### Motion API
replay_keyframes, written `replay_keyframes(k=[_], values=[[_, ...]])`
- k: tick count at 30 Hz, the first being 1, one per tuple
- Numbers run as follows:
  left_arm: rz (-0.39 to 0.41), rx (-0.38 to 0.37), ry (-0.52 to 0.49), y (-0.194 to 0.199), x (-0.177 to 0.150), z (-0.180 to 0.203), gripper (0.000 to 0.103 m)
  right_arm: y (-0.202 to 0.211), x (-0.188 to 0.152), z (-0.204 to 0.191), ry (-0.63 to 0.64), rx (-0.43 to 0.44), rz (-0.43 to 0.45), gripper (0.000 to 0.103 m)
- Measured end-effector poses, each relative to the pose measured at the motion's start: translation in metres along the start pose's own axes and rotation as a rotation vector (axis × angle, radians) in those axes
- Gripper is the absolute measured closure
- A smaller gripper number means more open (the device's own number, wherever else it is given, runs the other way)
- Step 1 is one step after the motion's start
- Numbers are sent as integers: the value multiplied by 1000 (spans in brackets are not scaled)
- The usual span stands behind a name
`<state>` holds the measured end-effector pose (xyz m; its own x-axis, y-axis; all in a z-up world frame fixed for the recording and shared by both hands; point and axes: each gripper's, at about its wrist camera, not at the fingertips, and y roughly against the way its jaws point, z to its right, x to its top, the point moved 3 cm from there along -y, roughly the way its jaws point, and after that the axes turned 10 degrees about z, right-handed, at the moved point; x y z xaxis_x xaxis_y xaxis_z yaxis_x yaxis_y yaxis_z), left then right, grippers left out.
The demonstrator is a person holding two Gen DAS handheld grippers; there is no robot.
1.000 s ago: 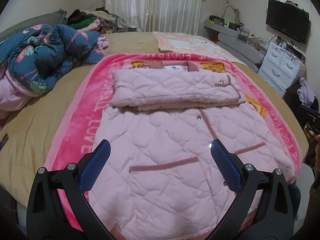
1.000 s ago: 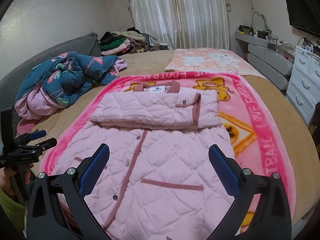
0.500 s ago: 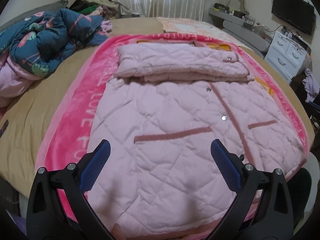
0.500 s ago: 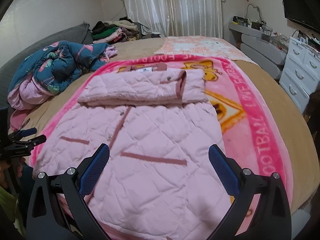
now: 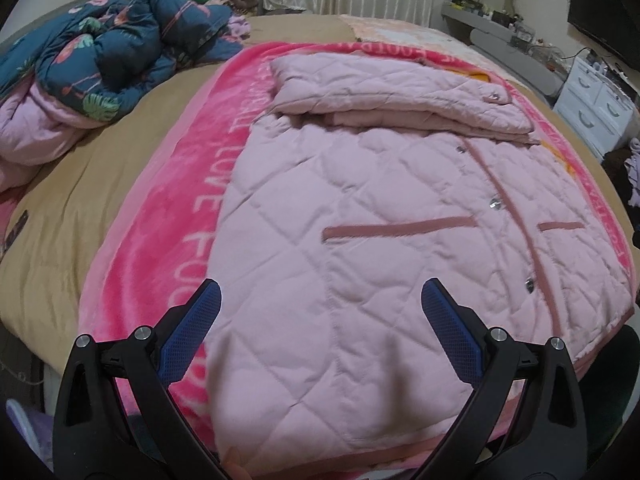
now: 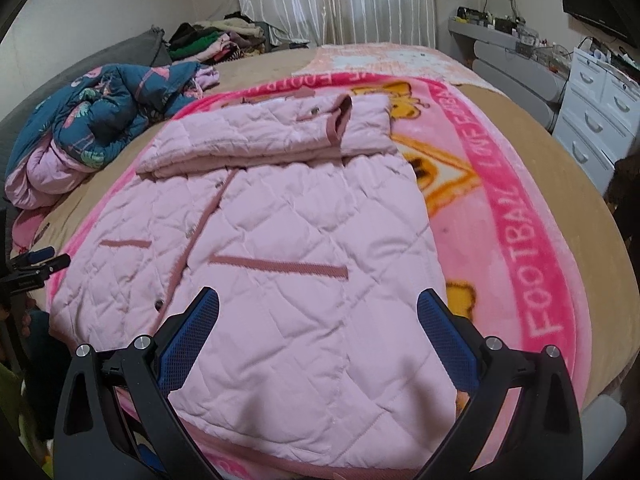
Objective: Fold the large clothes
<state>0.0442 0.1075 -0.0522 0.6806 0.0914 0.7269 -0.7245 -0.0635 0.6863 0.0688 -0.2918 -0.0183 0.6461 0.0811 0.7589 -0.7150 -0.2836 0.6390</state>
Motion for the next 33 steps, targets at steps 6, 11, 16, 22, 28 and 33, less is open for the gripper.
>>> replay_keyframes(k=[6, 11, 16, 22, 28, 33], values=[[-33, 24, 21, -6, -14, -15, 9, -9, -19, 8, 13, -8, -54, 4], [-59, 31, 35, -11, -24, -24, 9, -12, -29, 13, 22, -9, -86, 4], [-99, 23, 47, -16, -37, -31, 9, -13, -37, 20, 8, -10, -105, 4], [-143, 15, 89, -20, -56, -42, 9, -13, -46, 30, 0, -21, -136, 4], [-167, -19, 100, -25, -66, -36, 9, -11, -53, 44, -21, -21, -168, 4], [-162, -14, 92, -26, -71, -26, 9, -14, -63, 54, -46, -13, -232, 4]])
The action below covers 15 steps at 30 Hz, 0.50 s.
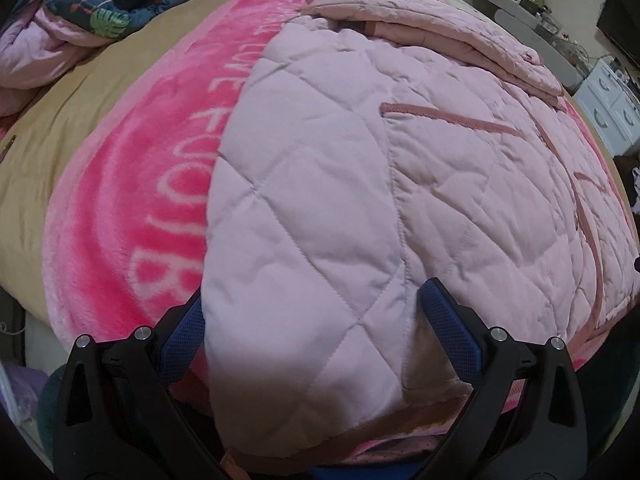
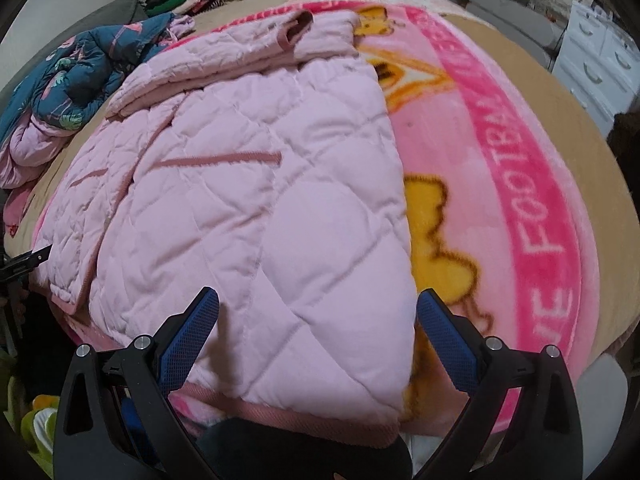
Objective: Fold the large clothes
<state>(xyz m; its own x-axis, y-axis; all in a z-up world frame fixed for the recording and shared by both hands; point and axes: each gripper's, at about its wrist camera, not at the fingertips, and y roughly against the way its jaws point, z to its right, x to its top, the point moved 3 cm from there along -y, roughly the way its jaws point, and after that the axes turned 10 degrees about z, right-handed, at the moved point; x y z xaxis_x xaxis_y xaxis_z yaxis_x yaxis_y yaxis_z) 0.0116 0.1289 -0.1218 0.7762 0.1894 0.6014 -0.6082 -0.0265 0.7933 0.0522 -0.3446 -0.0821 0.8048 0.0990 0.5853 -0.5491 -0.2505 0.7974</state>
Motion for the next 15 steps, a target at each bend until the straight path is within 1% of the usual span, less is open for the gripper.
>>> replay_keyframes(k=[2, 5, 11, 13, 15], values=[[2, 4, -8, 0, 0, 2, 9, -4, -4, 2, -13, 18, -38, 4], [-12, -18, 2, -1, -1, 0, 9, -9, -10, 5, -42, 67, -76, 4], [-28, -38, -15, 2, -2, -2, 9, -14, -18, 10, -110, 156, -116, 5], [-41, -48, -9, 2, -2, -4, 9, -14, -22, 10, -121, 172, -126, 7], [-45, -47, -11, 3, -3, -6, 9, -12, -24, 9, -117, 189, -122, 16]])
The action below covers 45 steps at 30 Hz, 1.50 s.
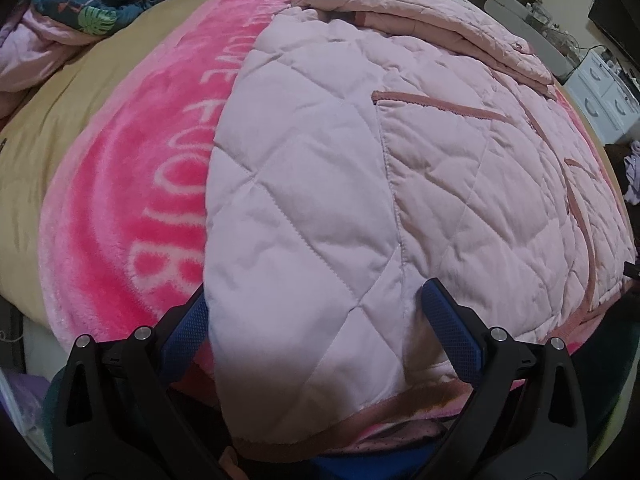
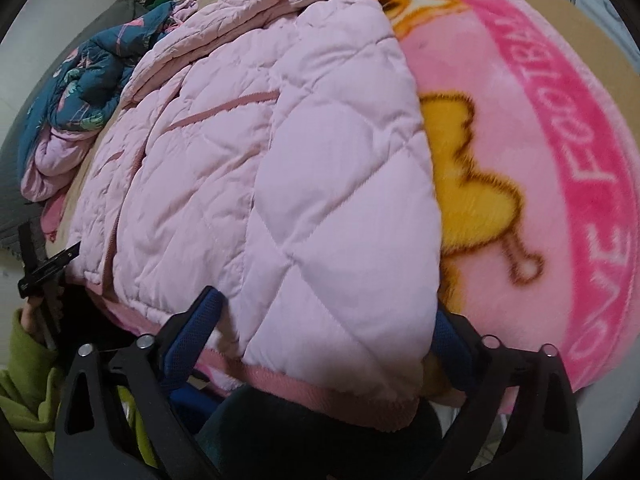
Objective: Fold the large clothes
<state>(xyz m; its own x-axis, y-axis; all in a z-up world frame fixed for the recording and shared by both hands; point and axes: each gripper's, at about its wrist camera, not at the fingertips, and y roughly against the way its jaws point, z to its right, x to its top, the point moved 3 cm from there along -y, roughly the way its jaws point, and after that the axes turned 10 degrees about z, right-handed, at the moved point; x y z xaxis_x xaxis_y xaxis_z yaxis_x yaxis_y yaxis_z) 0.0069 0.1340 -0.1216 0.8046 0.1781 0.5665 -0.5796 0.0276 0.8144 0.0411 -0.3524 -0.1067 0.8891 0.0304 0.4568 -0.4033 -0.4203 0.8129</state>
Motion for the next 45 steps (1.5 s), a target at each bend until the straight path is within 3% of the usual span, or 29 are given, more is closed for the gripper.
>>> replay_keyframes(k=[4, 9, 15, 18, 25, 30, 36, 39, 45], values=[[-15, -17, 14, -2, -4, -2, 9, 4, -6, 2, -14, 20, 18, 29], [-21, -31, 32, -5, -6, -3, 9, 12, -11, -2, -2, 37, 38, 53], [-27, -55, 58, -8, -8, -8, 8, 34, -7, -17, 8, 78, 165, 78], [-21, -55, 63, -9, -8, -9, 8, 49, 4, -25, -1, 111, 251, 85], [-7, -39, 60, -7, -8, -6, 10, 83, 38, -47, 12, 166, 441, 88], [19, -73, 18, 3, -5, 7, 53, 90, 57, -58, 48, 168, 485, 88], [78, -98, 25, 18, 0, 7, 86, 86, 62, -64, 54, 146, 508, 88], [112, -104, 1, 29, 6, 12, 92, 86, 60, -61, 35, 136, 515, 88], [209, -139, 1, 58, 28, 18, 95, 90, 64, -58, -18, 139, 544, 89]])
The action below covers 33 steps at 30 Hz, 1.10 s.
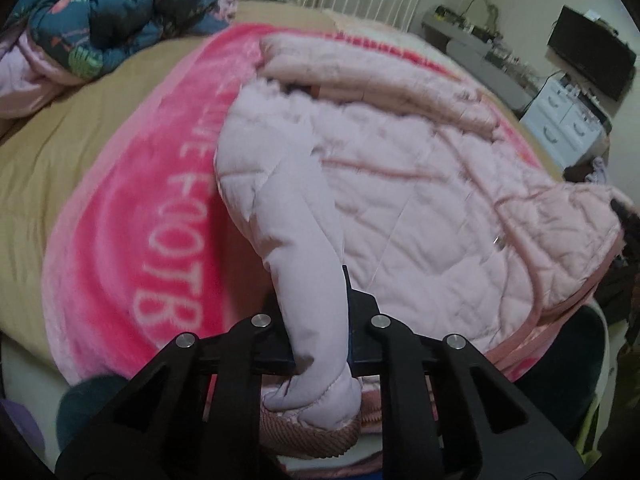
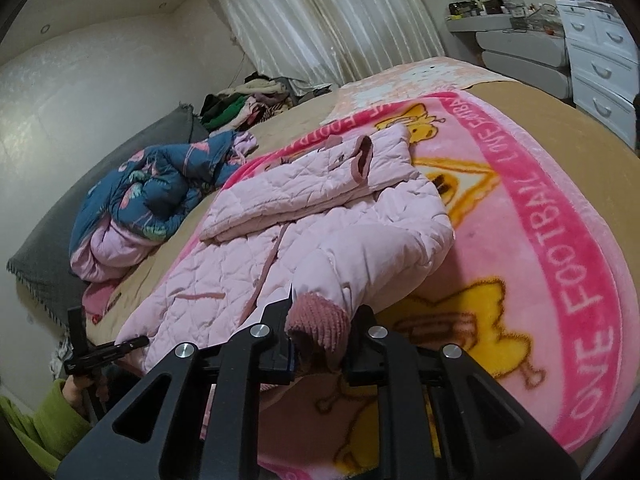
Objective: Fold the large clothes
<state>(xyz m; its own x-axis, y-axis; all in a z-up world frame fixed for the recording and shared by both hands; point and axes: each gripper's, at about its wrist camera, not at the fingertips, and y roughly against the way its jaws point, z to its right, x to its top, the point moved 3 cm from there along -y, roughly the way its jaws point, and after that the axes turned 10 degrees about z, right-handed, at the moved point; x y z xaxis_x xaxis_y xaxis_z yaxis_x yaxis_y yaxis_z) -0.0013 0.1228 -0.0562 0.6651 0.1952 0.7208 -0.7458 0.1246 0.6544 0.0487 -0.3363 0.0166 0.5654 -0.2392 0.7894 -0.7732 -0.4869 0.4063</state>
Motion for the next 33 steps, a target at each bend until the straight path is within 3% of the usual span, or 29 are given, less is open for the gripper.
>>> replay_keyframes(k=[12, 33], values=[[167, -44, -19, 26, 71, 24, 96, -4, 31, -9, -8, 14, 64, 89], [245, -31, -8, 27, 123, 24, 96, -5, 62, 5, -67, -12, 131, 89]])
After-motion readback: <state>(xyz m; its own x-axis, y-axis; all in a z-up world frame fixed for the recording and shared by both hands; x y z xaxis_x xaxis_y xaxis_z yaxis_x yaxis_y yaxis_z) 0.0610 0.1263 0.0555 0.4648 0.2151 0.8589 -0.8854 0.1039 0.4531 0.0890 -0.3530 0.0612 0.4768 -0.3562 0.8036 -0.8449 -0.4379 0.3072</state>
